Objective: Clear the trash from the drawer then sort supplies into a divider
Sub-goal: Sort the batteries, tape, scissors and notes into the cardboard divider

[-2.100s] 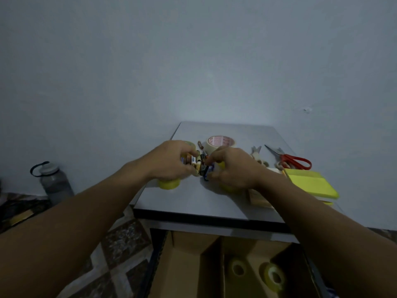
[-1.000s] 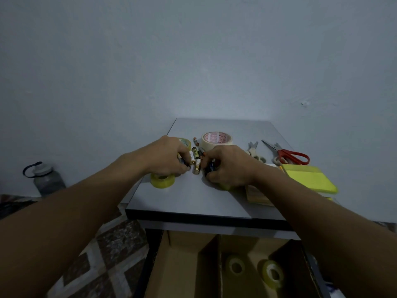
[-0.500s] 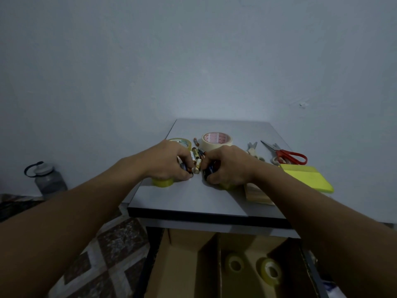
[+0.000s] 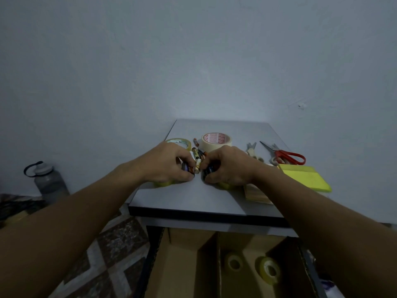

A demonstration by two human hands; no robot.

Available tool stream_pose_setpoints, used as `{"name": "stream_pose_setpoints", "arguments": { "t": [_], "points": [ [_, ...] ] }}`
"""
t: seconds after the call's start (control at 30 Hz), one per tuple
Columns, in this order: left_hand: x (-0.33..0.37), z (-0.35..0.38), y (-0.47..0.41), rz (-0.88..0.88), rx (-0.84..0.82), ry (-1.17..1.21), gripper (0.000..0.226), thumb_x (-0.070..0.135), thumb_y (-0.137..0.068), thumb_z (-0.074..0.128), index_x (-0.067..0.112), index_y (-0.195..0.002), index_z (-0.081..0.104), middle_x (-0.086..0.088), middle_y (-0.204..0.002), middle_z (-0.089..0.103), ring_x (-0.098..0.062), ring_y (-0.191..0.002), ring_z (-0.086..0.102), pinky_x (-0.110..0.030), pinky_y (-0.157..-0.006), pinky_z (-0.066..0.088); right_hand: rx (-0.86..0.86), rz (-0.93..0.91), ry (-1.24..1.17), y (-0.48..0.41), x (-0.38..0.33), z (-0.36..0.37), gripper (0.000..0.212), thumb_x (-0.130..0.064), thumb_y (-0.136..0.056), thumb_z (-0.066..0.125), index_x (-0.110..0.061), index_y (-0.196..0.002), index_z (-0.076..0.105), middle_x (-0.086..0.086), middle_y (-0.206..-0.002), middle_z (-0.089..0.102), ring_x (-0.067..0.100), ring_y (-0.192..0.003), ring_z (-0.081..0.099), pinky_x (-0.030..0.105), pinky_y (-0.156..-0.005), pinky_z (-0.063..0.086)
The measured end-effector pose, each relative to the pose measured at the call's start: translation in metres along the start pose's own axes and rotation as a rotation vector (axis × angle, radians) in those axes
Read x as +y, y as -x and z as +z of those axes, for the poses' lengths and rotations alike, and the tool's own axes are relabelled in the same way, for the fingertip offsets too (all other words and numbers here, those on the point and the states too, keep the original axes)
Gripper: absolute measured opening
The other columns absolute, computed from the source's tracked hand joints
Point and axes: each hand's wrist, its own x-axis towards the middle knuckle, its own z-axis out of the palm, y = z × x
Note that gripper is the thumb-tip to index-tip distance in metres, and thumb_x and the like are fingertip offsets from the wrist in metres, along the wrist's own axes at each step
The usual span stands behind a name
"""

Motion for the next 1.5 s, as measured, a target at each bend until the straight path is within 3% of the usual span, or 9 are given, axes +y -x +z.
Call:
{"name": "stream_pose_setpoints", "arguments": {
  "t": [0.3, 0.43, 0.57, 0.67, 0.93, 1.1, 1.27, 1.4, 1.5],
  "points": [
    [0.014, -0.028, 0.025, 0.033, 0.165, 0.167, 0.023, 0.029, -0.074, 0.084, 0.032, -0.095, 0.075, 0.016, -0.086, 0.071, -0.009, -0.08, 0.068, -0.013, -0.068, 0.052, 0.188, -0.049, -0.004, 0.01, -0.01, -0.011, 0.029, -0.028, -0.085, 0.075, -0.02, -0.112, 0.072, -0.009, -0.098, 0.064, 0.002, -0.083, 0.058, 0.008, -0.066, 0.042],
    [0.023, -0.039, 0.055, 0.03, 0.183, 0.191, 0.026, 0.031, -0.075, 0.084, 0.028, -0.099, 0.076, 0.014, -0.092, 0.072, -0.007, -0.083, 0.069, -0.029, -0.081, 0.059, 0.246, -0.037, -0.023, 0.026, -0.019, -0.023, 0.03, -0.027, -0.084, 0.076, -0.021, -0.112, 0.072, -0.008, -0.099, 0.066, 0.006, -0.088, 0.063, 0.005, -0.068, 0.042],
    [0.035, -0.037, 0.092, 0.012, 0.191, 0.231, 0.026, 0.029, -0.074, 0.085, 0.029, -0.098, 0.077, 0.013, -0.088, 0.074, -0.007, -0.083, 0.069, -0.035, -0.085, 0.057, 0.239, -0.044, -0.049, 0.052, -0.033, -0.028, 0.03, -0.029, -0.084, 0.076, -0.022, -0.113, 0.072, -0.007, -0.102, 0.067, 0.009, -0.091, 0.065, 0.022, -0.08, 0.054],
    [0.042, -0.027, 0.122, -0.022, 0.181, 0.276, 0.027, 0.033, -0.07, 0.088, 0.032, -0.094, 0.077, 0.01, -0.084, 0.073, -0.008, -0.08, 0.069, -0.033, -0.084, 0.056, 0.262, 0.001, -0.069, 0.075, -0.04, -0.024, 0.03, -0.033, -0.082, 0.076, -0.028, -0.111, 0.073, -0.01, -0.094, 0.066, 0.009, -0.087, 0.065, 0.022, -0.076, 0.05],
    [0.051, 0.02, 0.196, 0.043, 0.0, 0.216, 0.03, 0.042, -0.075, 0.08, 0.032, -0.103, 0.075, 0.014, -0.094, 0.07, -0.009, -0.087, 0.067, -0.03, -0.074, 0.057, 0.317, 0.026, -0.273, 0.136, -0.058, -0.004, 0.026, -0.029, -0.081, 0.078, -0.023, -0.106, 0.074, -0.019, -0.082, 0.067, -0.002, -0.07, 0.064, 0.011, -0.065, 0.043],
    [0.067, 0.065, 0.226, 0.043, -0.297, 0.076, 0.034, 0.052, -0.081, 0.07, 0.038, -0.111, 0.068, 0.017, -0.104, 0.062, 0.001, -0.091, 0.059, -0.024, -0.078, 0.054, 0.34, 0.038, -0.357, 0.165, -0.068, 0.012, 0.027, -0.028, -0.081, 0.079, -0.02, -0.107, 0.074, -0.013, -0.087, 0.071, 0.004, -0.078, 0.068, 0.025, -0.074, 0.054],
    [0.077, 0.102, 0.235, 0.079, -0.508, 0.013, 0.038, 0.053, -0.086, 0.064, 0.037, -0.121, 0.062, 0.017, -0.113, 0.059, 0.002, -0.099, 0.052, -0.028, -0.089, 0.05, 0.305, 0.048, -0.384, 0.183, -0.072, 0.026, 0.028, -0.028, -0.084, 0.077, -0.022, -0.111, 0.072, -0.011, -0.092, 0.07, 0.002, -0.081, 0.067, 0.015, -0.071, 0.053],
    [0.082, 0.126, 0.226, 0.157, -0.516, -0.034, 0.032, 0.04, -0.088, 0.067, 0.024, -0.116, 0.066, 0.006, -0.11, 0.063, -0.006, -0.093, 0.056, -0.03, -0.085, 0.05, 0.296, 0.065, -0.405, 0.192, -0.076, 0.032, 0.029, -0.028, -0.084, 0.076, -0.022, -0.112, 0.071, -0.01, -0.091, 0.07, 0.003, -0.082, 0.066, 0.014, -0.071, 0.054],
    [0.081, 0.144, 0.224, 0.208, -0.5, -0.077, 0.017, 0.032, -0.086, 0.066, 0.016, -0.092, 0.063, 0.002, -0.096, 0.06, -0.012, -0.083, 0.055, -0.034, -0.076, 0.05, 0.282, 0.07, -0.401, 0.196, -0.077, 0.036, 0.029, -0.032, -0.084, 0.076, -0.024, -0.112, 0.07, -0.01, -0.091, 0.07, 0.004, -0.082, 0.067, 0.024, -0.076, 0.058]
  ]
}}
